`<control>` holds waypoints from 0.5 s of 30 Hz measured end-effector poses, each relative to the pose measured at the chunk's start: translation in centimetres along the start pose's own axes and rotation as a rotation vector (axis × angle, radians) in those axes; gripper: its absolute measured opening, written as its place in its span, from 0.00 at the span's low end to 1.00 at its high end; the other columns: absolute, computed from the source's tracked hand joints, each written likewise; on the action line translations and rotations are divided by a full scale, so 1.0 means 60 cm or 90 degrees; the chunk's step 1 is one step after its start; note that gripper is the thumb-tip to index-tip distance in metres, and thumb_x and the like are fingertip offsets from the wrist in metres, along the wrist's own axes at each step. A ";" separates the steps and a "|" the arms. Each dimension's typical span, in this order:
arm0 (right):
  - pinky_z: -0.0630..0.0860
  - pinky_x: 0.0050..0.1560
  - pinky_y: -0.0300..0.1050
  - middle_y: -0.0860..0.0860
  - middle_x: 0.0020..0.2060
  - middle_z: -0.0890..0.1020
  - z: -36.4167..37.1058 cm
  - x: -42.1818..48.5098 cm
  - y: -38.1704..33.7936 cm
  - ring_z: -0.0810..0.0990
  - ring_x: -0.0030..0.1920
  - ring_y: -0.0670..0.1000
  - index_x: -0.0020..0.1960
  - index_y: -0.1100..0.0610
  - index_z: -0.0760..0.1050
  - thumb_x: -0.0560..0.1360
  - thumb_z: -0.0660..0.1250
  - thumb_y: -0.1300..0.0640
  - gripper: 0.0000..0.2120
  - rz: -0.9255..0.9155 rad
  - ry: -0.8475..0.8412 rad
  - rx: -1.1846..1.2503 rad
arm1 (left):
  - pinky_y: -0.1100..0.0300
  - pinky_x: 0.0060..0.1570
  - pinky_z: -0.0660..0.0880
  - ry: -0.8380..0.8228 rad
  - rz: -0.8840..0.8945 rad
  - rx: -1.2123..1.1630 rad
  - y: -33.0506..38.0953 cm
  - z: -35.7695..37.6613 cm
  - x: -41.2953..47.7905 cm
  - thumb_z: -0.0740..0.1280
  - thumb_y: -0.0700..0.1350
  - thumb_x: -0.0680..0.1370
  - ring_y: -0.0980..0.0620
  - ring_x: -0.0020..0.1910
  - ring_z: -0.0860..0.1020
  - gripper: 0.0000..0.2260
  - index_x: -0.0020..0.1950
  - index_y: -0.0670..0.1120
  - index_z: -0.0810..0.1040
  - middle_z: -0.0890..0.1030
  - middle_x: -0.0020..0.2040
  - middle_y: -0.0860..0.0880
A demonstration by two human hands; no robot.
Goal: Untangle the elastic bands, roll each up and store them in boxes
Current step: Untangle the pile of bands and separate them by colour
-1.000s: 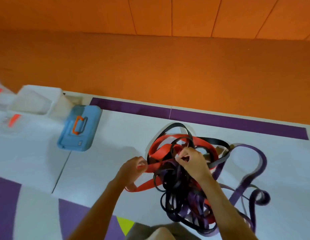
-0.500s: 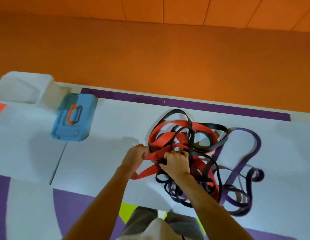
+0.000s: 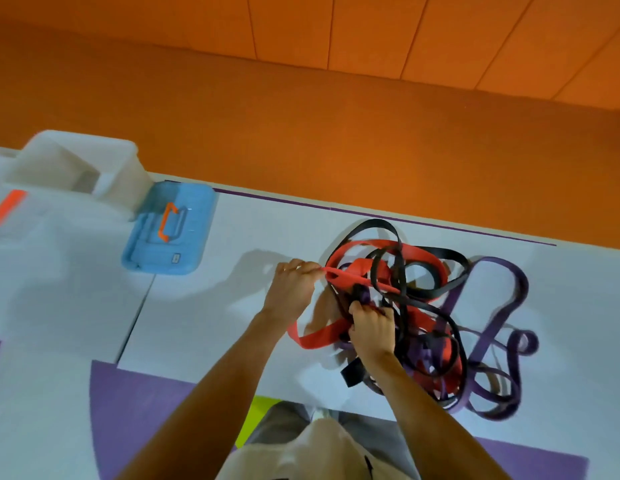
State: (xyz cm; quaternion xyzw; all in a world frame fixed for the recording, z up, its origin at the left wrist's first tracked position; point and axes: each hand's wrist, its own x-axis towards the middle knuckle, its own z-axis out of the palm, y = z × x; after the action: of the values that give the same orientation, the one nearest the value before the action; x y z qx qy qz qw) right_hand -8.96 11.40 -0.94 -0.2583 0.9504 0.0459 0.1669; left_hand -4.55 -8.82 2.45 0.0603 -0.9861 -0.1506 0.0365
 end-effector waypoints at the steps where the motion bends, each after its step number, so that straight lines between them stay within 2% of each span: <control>1: 0.72 0.65 0.50 0.48 0.47 0.86 -0.009 -0.001 0.009 0.85 0.53 0.52 0.58 0.50 0.75 0.76 0.63 0.62 0.13 -0.010 0.012 0.009 | 0.48 0.57 0.78 -0.014 -0.008 -0.007 0.001 0.000 0.002 0.65 0.30 0.78 0.44 0.61 0.83 0.23 0.70 0.48 0.81 0.82 0.69 0.50; 3: 0.74 0.64 0.50 0.47 0.45 0.86 -0.028 -0.004 0.030 0.85 0.52 0.53 0.58 0.49 0.75 0.73 0.67 0.59 0.15 -0.028 0.033 0.053 | 0.49 0.59 0.79 -0.054 -0.025 -0.017 0.003 0.005 0.007 0.64 0.31 0.80 0.44 0.63 0.82 0.26 0.77 0.48 0.74 0.75 0.77 0.50; 7: 0.78 0.56 0.51 0.47 0.42 0.83 -0.065 -0.017 0.073 0.83 0.47 0.55 0.53 0.51 0.76 0.69 0.73 0.61 0.15 -0.082 0.081 0.184 | 0.47 0.62 0.80 -0.077 -0.070 -0.069 0.003 0.013 0.017 0.63 0.31 0.81 0.41 0.65 0.80 0.30 0.81 0.50 0.67 0.68 0.81 0.50; 12: 0.75 0.46 0.46 0.44 0.40 0.81 -0.092 -0.060 0.136 0.79 0.41 0.52 0.50 0.50 0.74 0.67 0.72 0.60 0.14 -0.148 0.078 0.248 | 0.47 0.68 0.77 -0.063 -0.082 -0.088 0.004 0.017 0.035 0.64 0.30 0.82 0.42 0.74 0.75 0.33 0.84 0.51 0.61 0.61 0.85 0.51; 15: 0.74 0.48 0.44 0.42 0.43 0.80 -0.099 -0.086 0.180 0.79 0.44 0.49 0.50 0.49 0.75 0.67 0.71 0.60 0.14 -0.120 0.096 0.245 | 0.48 0.72 0.73 -0.057 -0.085 -0.092 0.002 0.015 0.055 0.64 0.33 0.84 0.44 0.78 0.70 0.32 0.85 0.52 0.59 0.59 0.86 0.51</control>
State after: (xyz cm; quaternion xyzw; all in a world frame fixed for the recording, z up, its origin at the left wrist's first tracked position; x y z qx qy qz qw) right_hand -11.98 22.13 6.41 -0.3123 0.9230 -0.1718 0.1451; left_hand -7.93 -8.85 1.81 0.1162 -0.9671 -0.2261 -0.0134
